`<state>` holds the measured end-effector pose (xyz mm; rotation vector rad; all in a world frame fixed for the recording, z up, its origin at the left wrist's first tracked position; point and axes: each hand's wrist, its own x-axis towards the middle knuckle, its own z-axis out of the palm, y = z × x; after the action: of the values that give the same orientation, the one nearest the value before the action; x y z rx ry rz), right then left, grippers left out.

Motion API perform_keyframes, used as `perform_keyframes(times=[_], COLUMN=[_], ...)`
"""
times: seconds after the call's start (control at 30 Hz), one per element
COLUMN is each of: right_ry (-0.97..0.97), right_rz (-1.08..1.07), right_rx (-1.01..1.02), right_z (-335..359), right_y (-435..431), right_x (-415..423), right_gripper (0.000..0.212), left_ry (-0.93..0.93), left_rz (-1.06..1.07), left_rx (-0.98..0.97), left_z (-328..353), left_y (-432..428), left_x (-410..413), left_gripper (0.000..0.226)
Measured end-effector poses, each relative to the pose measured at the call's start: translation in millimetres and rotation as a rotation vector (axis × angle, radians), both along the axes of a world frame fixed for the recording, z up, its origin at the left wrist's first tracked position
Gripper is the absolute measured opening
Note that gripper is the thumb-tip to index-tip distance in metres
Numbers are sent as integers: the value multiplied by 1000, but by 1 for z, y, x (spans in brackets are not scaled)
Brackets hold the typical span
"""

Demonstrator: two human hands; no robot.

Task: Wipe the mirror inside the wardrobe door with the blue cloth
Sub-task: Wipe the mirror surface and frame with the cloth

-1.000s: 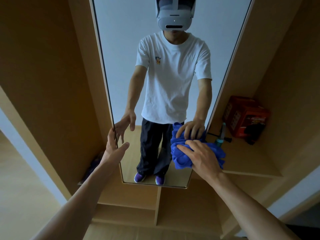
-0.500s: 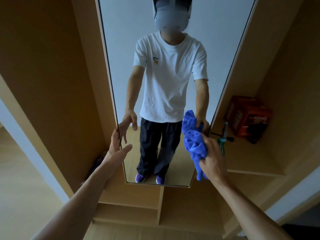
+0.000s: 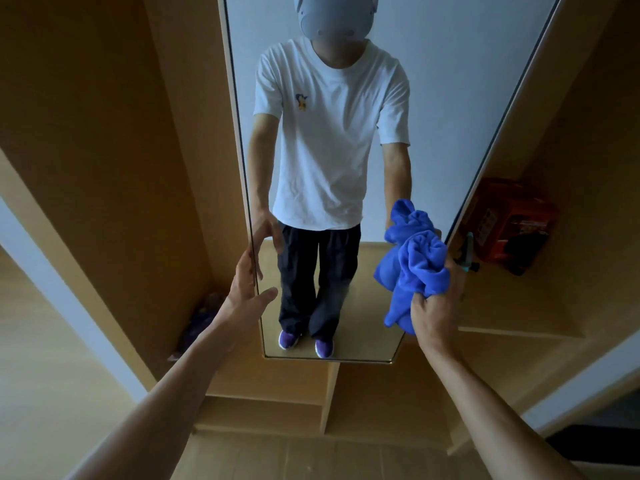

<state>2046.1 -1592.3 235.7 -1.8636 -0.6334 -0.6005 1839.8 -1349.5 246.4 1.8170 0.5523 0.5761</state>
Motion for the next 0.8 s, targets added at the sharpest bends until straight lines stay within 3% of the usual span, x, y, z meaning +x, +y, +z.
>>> perform_keyframes(times=[0.2, 0.33, 0.53, 0.7, 0.8], right_ry=[30, 66, 51, -133, -191], right_rz=[33, 116, 178, 108, 97], right_rx=[58, -48, -100, -133, -173], right_z=[8, 17, 22, 5, -5], right_y=[26, 57, 98, 128, 145], right_x=[-19, -41, -84, -109, -116], right_gripper=[39, 28, 49, 42, 51], left_ry=[23, 6, -46, -20, 18], left_rz=[-39, -22, -61, -43, -39], left_rx=[1, -58, -137, -205, -173], left_z=[1, 1, 0, -5, -8], left_y=[7, 8, 15, 22, 26], left_x=[-3, -4, -3, -5, -7], left_gripper=[93, 87, 77, 69, 64])
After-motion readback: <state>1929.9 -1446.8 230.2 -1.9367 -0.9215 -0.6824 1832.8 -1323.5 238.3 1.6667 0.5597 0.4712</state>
